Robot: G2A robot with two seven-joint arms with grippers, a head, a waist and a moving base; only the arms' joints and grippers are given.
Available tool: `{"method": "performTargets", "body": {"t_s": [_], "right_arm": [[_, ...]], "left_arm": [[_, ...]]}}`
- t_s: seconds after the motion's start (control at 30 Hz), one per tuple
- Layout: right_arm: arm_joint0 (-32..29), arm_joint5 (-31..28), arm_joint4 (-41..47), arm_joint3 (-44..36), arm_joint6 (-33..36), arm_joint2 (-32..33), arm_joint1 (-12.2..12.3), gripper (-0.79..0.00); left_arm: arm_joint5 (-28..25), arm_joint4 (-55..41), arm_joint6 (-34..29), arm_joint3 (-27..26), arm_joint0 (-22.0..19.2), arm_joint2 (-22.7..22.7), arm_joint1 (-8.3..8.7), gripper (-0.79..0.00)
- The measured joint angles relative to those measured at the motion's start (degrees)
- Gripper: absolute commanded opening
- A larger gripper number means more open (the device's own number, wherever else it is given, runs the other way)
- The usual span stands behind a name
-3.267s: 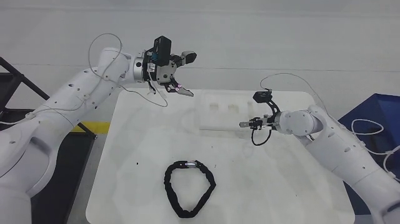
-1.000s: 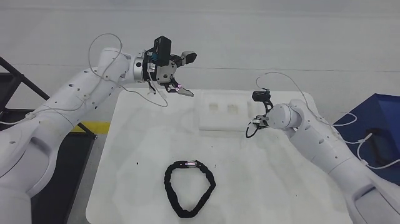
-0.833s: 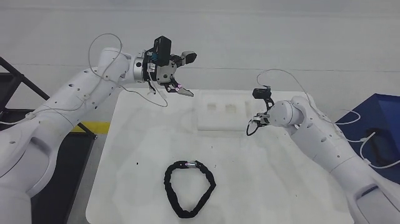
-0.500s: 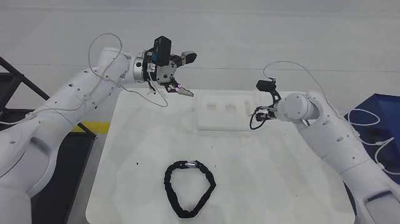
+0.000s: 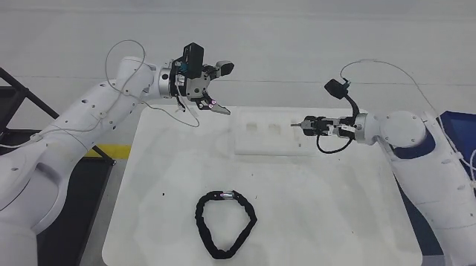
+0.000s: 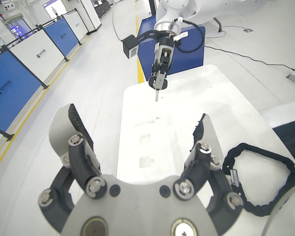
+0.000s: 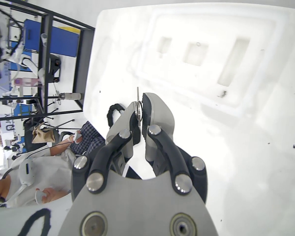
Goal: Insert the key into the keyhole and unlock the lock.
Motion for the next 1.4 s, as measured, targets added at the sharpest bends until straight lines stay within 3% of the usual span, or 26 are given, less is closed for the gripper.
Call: {"method": "performTargets", "body": {"t_s": [0.17, 0.33, 0.43, 1.23, 1.4], "right_arm": [[-4.68, -2.11, 6.13, -6.5, 1.25, 5.91, 1.0, -0.785], [-8.26, -4.67, 13.42, -7.82, 2.51, 10.61, 1.69, -0.785], [-9.33, -4.55, 12.77, -8.23, 2.95, 12.12, 2.05, -0.785], [-10.1, -5.34, 14.51, -8.51, 2.05, 12.84, 2.12, -0.785], [-10.1, -5.34, 14.51, -8.51, 2.05, 12.84, 2.12, -0.785]], "left_arm": [[0.0, 0.0, 0.0, 0.0, 0.0, 0.0, 0.0, 0.0], [0.0, 0.0, 0.0, 0.0, 0.0, 0.0, 0.0, 0.0], [0.0, 0.0, 0.0, 0.0, 0.0, 0.0, 0.0, 0.0], [0.02, -0.01, -0.02, -0.02, 0.03, -0.01, 0.0, 0.0], [1.13, -2.05, -2.87, -1.22, 3.2, -1.49, 0.78, 0.0]]}}
